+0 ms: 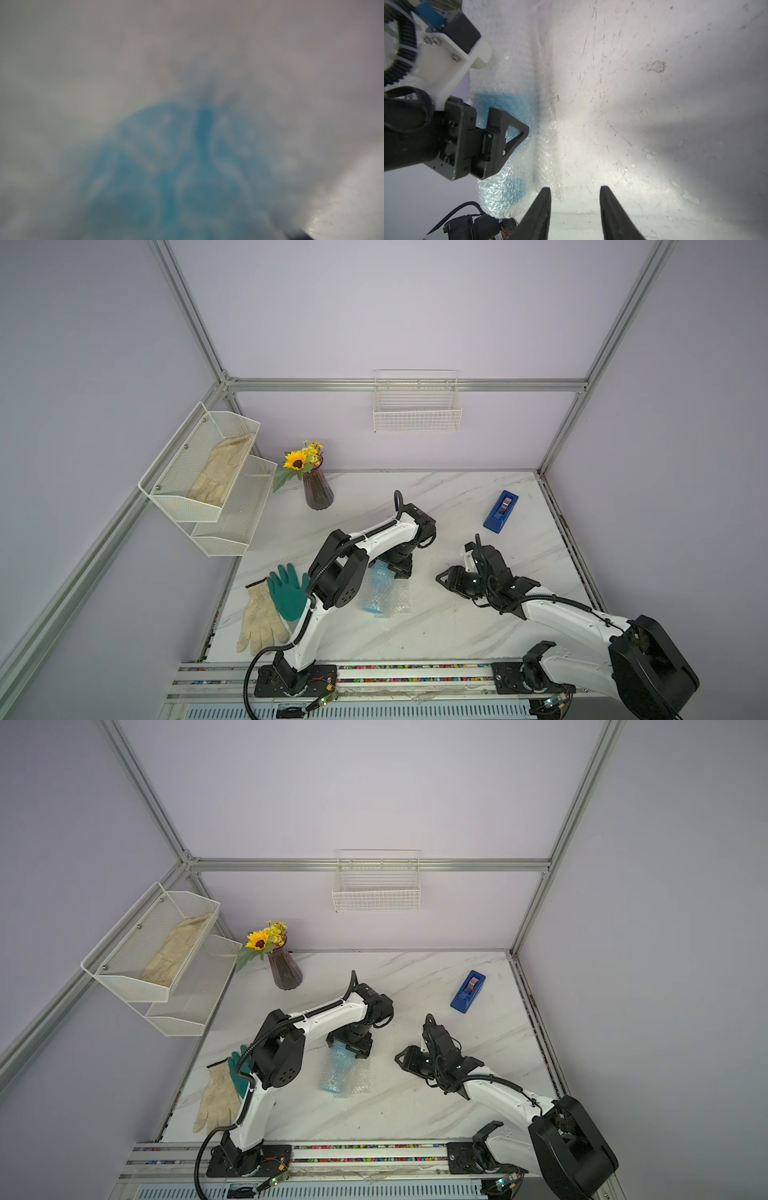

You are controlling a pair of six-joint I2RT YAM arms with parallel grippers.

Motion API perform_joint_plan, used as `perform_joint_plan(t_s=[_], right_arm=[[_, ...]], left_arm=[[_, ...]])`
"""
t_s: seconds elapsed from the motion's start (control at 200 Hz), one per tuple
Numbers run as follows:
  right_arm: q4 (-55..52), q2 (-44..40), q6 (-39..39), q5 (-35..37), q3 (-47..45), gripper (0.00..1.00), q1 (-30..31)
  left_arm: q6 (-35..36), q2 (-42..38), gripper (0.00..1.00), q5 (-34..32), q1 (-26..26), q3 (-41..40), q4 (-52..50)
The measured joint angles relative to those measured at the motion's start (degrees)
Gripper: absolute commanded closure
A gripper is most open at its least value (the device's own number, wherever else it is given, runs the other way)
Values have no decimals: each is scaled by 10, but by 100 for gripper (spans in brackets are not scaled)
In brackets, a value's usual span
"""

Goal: Wrap wine glasses in bubble wrap
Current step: Wrap the wine glass in bubble wrap.

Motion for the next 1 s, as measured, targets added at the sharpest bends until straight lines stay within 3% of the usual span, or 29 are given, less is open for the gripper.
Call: perform_joint_plan(t_s=[0.285, 0.505, 0.67, 0.82, 0.995], right_arm=[[41, 26, 6, -8, -4, 57, 0], [108, 85, 17, -23, -10, 58, 0], [158, 144, 29, -40, -9, 58, 0], [181, 177, 32, -50, 5, 58, 0], [205, 206, 33, -56, 29, 58, 0]], left_arm=[[9, -53, 8, 70, 1, -2, 77], [13, -93, 9, 121, 13, -51, 136], [13, -108, 8, 141, 24, -81, 165], [14, -128, 0, 148, 28, -101, 186], [23, -164, 0, 137, 32, -131, 201]])
